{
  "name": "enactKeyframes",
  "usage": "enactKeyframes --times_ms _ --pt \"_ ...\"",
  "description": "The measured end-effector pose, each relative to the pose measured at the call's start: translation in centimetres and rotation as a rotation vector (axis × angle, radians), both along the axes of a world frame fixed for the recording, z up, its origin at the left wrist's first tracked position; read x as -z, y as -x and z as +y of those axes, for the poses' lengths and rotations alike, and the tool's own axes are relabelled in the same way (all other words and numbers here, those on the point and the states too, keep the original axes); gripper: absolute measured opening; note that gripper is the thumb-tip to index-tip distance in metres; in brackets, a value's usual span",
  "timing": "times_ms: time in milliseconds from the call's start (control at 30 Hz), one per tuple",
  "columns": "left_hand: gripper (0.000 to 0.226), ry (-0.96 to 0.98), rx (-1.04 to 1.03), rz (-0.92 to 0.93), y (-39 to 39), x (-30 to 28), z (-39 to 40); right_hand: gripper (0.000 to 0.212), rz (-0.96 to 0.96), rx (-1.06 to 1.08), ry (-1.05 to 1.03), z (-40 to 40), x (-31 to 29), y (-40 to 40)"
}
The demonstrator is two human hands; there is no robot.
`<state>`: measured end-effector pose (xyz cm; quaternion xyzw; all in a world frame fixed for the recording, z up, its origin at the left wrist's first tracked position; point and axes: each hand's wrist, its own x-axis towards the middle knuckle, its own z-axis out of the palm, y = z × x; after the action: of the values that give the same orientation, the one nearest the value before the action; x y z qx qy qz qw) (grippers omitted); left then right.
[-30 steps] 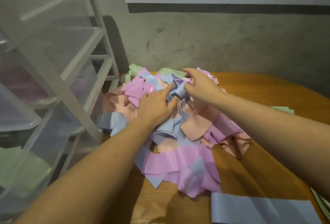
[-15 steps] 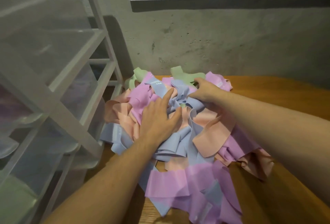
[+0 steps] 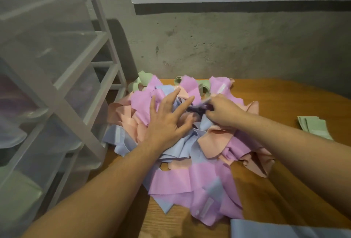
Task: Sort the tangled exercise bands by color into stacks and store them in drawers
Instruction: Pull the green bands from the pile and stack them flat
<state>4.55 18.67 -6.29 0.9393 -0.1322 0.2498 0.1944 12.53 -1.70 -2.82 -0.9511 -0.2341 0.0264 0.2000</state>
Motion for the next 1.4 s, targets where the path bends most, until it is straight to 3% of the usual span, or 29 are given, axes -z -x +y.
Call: enactKeyframes --times_ms 67,200,400,533,700,800,967,1100,1167,1300,1400 --pt "0.062 -0.055 0.104 0.01 0.2 -0.3 -0.1 0.022 0.008 -0.041 -0.006 -0.6 -0.6 1.5" --pt "0.048 -0.034 0.255 0.181 1.2 -2.1 -0.7 0.021 0.062 -0.056 -0.111 -2.0 -2.0 4.1" --pt "0.022 0.012 0.324 0.079 3.6 -3.6 -2.7 0.029 0.131 -0.066 -0.128 -3.9 -2.9 7.5" --pt "0.034 0.145 0.262 0.2 6.0 -3.8 -3.7 0.029 0.17 -0.121 -0.123 -4.7 -3.6 10.0" --pt "0.036 -0.079 0.174 0.116 7.4 -3.0 -3.4 0.027 0.269 -0.099 -0.173 -5.7 -4.1 12.5" --pt "0.032 -0.049 0.121 0.106 8.3 -2.8 -2.9 0.026 0.252 -0.046 -0.239 -5.8 -3.9 13.2" --pt "0.036 -0.064 0.021 0.185 10.2 -2.8 -3.0 0.044 0.398 0.039 -0.254 -4.6 -3.5 14.0" --pt "0.036 -0.199 -0.09 0.292 10.6 -3.6 -2.4 0.013 0.452 0.166 -0.225 -4.7 -4.2 15.0" --pt "0.035 -0.245 -0.092 0.328 10.9 -4.0 -2.6 0.008 0.503 0.169 -0.27 -4.9 -4.6 15.9" --pt "0.037 -0.057 -0.08 0.346 11.9 -4.7 -3.3 0.005 0.458 0.173 -0.407 -4.9 -4.9 17.0" --pt "0.03 0.015 -0.061 0.222 12.4 -5.2 -3.8 0.007 0.378 0.237 -0.522 -4.9 -5.0 17.5"
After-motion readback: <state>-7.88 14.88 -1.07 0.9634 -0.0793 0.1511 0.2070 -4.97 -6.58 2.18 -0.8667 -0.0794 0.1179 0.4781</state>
